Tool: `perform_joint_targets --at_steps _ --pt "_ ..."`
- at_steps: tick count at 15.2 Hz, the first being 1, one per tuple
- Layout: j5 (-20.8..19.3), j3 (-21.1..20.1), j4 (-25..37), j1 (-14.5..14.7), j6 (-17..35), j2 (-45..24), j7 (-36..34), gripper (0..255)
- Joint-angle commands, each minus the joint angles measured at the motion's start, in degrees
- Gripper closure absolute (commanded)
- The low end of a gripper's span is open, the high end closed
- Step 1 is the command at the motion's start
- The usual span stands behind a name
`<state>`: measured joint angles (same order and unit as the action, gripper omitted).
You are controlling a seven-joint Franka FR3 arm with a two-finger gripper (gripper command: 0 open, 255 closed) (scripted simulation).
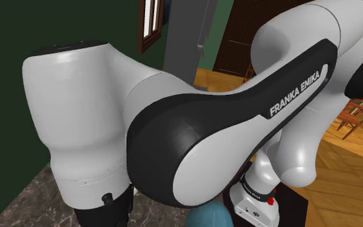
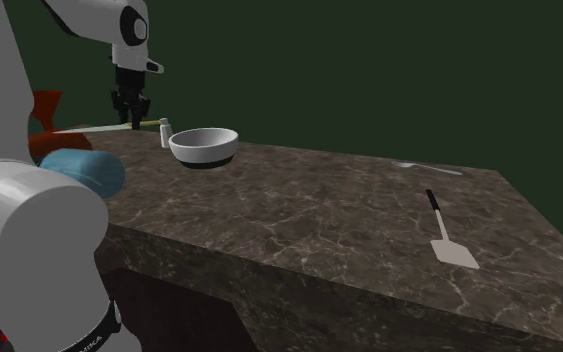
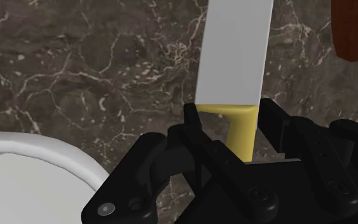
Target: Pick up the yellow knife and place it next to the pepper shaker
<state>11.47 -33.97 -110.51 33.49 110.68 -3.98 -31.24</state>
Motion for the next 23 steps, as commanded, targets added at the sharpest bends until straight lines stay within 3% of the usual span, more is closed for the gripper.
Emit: perform_joint_targets --at_steps 1,20,23 --pt "-0.2 0.0 -1.0 0.1 1.5 -0.5 0.1 255" --pt "-3.3 0.3 -8.6 1.4 15.2 -7.6 0.0 255" --pt "-3.3 0.3 -8.6 1.4 15.2 -7.6 0.0 255"
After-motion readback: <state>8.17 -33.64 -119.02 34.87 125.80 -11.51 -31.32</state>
